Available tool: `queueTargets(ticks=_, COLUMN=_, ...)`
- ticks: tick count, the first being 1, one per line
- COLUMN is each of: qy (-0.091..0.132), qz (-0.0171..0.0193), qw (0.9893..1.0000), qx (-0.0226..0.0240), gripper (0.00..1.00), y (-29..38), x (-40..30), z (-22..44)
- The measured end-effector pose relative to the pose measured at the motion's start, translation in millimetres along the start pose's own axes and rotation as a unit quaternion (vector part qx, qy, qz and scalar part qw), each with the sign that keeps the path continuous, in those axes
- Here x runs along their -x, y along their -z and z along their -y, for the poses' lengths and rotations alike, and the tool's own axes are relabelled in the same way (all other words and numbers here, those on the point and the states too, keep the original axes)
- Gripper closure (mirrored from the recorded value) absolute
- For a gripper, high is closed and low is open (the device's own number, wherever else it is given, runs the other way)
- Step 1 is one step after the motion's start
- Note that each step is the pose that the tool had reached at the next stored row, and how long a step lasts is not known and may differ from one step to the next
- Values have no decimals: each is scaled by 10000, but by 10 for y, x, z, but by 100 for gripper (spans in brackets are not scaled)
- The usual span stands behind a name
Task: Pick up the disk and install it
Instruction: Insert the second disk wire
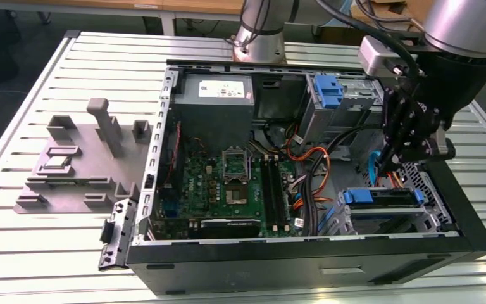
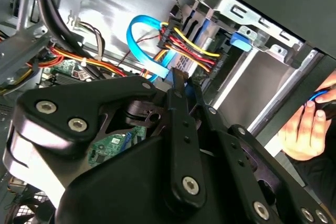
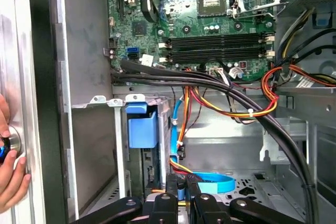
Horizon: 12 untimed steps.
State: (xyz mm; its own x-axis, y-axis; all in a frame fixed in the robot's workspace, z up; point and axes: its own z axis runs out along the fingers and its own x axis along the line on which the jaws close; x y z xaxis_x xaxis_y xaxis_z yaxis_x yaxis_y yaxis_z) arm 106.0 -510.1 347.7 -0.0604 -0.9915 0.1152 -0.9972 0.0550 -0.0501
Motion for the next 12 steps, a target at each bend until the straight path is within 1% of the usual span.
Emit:
queueTargets(ticks=2, qy=0, qz=0, qw=10000, qx=-4, gripper=80, y=-13, x=-31, z=1)
queueTargets(ticks=4, qy=0, qz=1, qw=10000, qx=-18, gripper=80, y=-22, x=-50, z=3)
queueTargets(ticks=5, qy=0, qz=2, qw=10000, qx=-31, gripper=80, y=-25, x=-56, z=3)
queueTargets(ticks=9, qy=0, qz=8, qw=9999, qx=-116, gripper=80, y=-32, x=-94, z=-3)
queueTargets(ticks=12, qy=3, qz=10, qw=9999, qx=-123, gripper=80, y=-35, x=-105, z=-3)
